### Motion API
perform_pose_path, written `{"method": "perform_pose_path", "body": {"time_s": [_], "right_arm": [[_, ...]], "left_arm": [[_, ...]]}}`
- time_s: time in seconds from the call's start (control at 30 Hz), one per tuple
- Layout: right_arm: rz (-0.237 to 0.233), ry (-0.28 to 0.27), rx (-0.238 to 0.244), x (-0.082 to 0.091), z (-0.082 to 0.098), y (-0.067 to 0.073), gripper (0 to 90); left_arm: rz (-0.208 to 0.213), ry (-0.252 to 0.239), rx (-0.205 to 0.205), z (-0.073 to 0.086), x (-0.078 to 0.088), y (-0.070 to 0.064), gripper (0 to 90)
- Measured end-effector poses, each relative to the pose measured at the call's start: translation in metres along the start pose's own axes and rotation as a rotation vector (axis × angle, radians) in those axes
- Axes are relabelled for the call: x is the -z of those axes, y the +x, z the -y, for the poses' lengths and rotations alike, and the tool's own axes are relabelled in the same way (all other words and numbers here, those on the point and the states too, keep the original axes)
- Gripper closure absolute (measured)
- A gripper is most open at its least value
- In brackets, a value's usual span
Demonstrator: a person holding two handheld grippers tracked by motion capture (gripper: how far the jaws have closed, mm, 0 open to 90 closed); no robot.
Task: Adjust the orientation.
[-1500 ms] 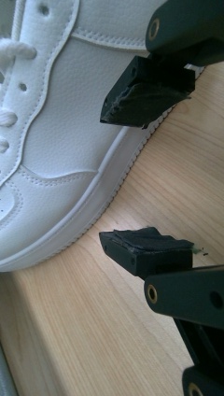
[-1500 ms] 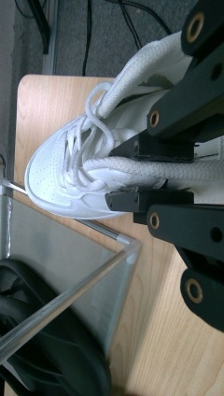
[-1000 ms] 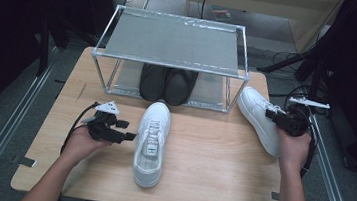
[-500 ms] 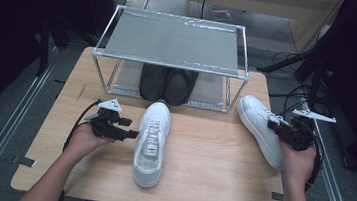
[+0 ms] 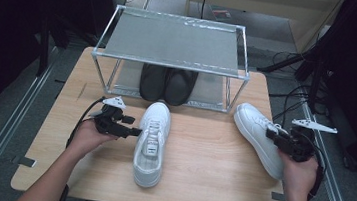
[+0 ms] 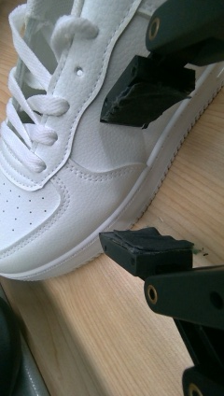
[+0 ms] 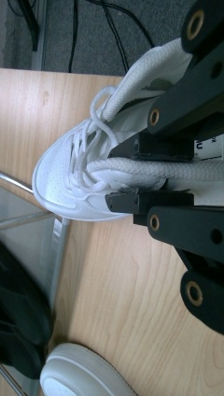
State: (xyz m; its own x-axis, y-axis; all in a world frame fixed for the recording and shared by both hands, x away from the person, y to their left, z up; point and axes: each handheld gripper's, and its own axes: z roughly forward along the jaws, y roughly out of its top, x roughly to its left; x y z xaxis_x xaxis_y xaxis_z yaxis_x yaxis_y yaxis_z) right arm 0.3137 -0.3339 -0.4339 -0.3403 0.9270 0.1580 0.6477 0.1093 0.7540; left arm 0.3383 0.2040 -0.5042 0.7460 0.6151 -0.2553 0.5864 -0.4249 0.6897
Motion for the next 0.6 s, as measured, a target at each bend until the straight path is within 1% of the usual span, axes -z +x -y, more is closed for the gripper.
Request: {"method": "perform_pose_path", "body": {"time_s": [0.1, 0.23, 0.33, 0.43, 0.6], "right_arm": [[-0.013, -0.003, 0.013, 0.002, 0.001, 0.005, 79.9], [-0.035, -0.001, 0.027, 0.002, 0.001, 0.010, 79.8], [-0.051, 0.001, 0.041, 0.001, 0.001, 0.016, 79.5], [-0.054, 0.009, 0.054, 0.000, 0.002, 0.020, 79.6], [-0.086, 0.013, 0.083, -0.002, 0.002, 0.031, 79.6]], "left_arm": [[-0.001, 0.004, 0.001, 0.000, 0.000, 0.000, 36.8], [-0.003, -0.005, 0.007, 0.000, 0.001, 0.000, 36.7], [-0.007, -0.002, 0.005, 0.000, 0.001, 0.001, 36.7], [-0.007, -0.001, 0.005, 0.000, 0.001, 0.000, 36.7], [-0.010, 0.000, 0.006, 0.002, 0.002, 0.000, 36.7]]}}
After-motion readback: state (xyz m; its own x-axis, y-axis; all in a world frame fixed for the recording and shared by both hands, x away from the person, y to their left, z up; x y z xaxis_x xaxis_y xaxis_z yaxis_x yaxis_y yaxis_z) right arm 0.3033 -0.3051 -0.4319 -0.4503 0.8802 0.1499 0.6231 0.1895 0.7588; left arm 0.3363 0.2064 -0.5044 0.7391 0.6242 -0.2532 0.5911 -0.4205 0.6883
